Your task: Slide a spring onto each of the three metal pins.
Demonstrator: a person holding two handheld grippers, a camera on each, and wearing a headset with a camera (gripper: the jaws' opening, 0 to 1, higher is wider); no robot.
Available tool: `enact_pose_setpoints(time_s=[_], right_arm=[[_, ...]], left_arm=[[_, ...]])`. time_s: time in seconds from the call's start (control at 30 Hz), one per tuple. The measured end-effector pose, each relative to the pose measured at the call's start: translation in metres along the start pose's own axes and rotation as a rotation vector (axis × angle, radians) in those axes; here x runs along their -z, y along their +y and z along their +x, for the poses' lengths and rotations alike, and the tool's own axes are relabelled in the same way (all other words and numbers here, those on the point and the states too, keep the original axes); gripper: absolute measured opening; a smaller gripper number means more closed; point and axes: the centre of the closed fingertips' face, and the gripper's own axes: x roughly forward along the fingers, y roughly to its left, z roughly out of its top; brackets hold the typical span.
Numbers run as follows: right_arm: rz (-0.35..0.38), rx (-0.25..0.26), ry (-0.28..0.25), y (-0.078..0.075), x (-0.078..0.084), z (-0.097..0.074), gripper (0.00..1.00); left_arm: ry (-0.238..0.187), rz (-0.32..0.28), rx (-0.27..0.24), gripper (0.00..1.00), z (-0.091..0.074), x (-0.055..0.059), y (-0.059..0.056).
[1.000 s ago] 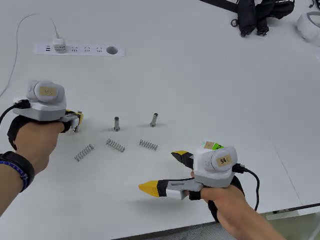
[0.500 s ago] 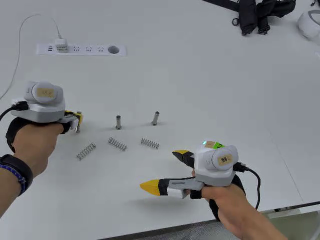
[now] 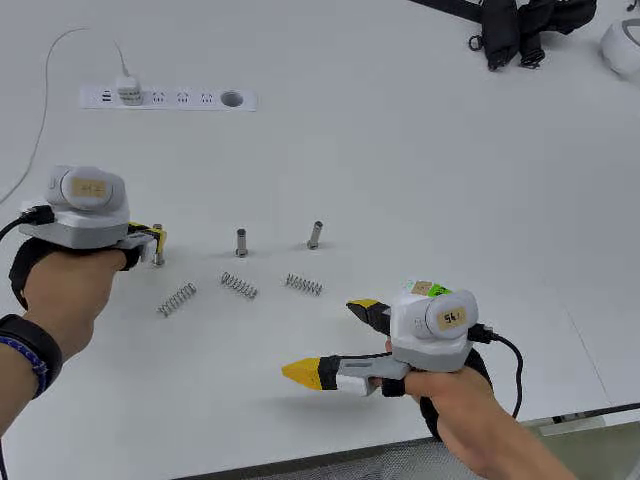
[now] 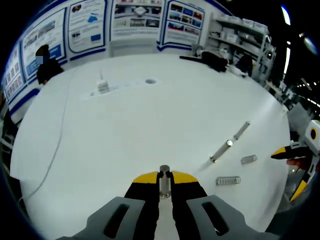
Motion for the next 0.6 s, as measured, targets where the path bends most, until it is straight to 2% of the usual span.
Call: enact_pose_setpoints(time_s=[0.6], right_arm=[[0.003, -0.004, 0.003, 0.002, 0.0024, 0.0007, 0.87]], left_arm=[[-0.005, -0.003, -0.003, 0.07, -0.0047, 0.0044, 0.0016]])
